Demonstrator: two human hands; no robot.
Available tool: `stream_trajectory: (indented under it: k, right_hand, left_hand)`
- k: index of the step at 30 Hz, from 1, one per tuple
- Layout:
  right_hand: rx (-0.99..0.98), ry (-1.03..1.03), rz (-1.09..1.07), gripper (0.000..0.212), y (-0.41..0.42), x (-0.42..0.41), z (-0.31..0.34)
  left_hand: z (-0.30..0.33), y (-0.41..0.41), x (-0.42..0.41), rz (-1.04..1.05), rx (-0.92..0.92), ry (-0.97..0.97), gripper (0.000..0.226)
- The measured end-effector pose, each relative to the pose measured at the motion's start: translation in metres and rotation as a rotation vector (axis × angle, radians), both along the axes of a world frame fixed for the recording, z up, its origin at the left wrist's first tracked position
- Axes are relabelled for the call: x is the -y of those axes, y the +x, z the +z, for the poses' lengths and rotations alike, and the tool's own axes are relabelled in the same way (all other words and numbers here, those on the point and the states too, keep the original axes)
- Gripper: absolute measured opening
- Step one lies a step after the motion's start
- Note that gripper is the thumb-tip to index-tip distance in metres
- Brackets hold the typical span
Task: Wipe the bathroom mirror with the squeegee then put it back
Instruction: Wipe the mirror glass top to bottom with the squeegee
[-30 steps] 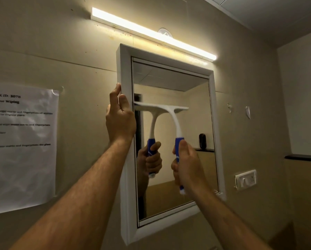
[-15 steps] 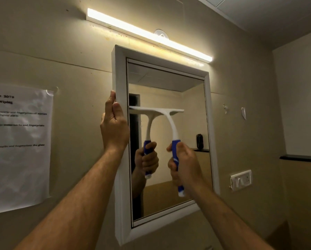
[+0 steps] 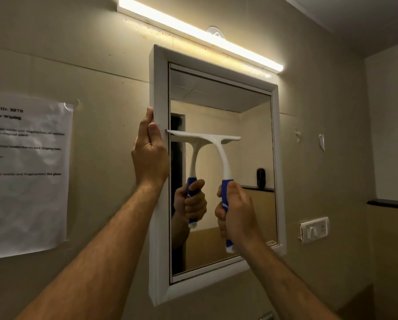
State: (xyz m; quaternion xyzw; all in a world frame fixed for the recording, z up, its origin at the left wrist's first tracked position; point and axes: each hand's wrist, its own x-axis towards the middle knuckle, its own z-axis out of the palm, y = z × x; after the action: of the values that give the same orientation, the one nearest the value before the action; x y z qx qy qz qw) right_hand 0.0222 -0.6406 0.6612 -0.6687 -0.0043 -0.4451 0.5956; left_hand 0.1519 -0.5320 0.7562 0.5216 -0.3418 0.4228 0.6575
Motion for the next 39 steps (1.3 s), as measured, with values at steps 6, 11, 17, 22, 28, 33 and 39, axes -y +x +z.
stream_trajectory:
  k: [6, 11, 17, 22, 28, 33, 39]
  right_hand:
    - [0.011, -0.019, -0.009, 0.038, -0.007, -0.003, -0.024]
    - [0.025, 0.002, -0.077, 0.039, -0.002, 0.005, 0.016]
    - [0.012, 0.014, -0.089, 0.04, 0.004, 0.005, -0.014]
    - [0.061, 0.054, -0.022, 0.041, -0.006, 0.005, -0.002]
    - [0.091, -0.01, -0.067, 0.038, 0.01, -0.002, 0.082]
    - [0.08, -0.018, -0.092, 0.039, 0.021, -0.001, 0.053]
    - [0.155, 0.005, -0.061, 0.038, 0.013, -0.002, 0.085]
  left_hand:
    - [0.001, 0.001, 0.0, 0.009, -0.001, -0.018, 0.041]
    - [-0.001, 0.004, 0.001, 0.017, 0.012, -0.016, 0.041]
    - [0.0, 0.003, 0.002, 0.045, -0.005, -0.011, 0.042]
    - [0.0, 0.003, 0.001, 0.062, -0.027, -0.004, 0.042]
    - [-0.001, -0.001, 0.001, 0.116, -0.018, 0.019, 0.044]
    - [-0.002, -0.001, 0.001, 0.122, -0.014, 0.017, 0.045]
    - [-0.001, -0.001, 0.002, 0.131, -0.015, 0.005, 0.044]
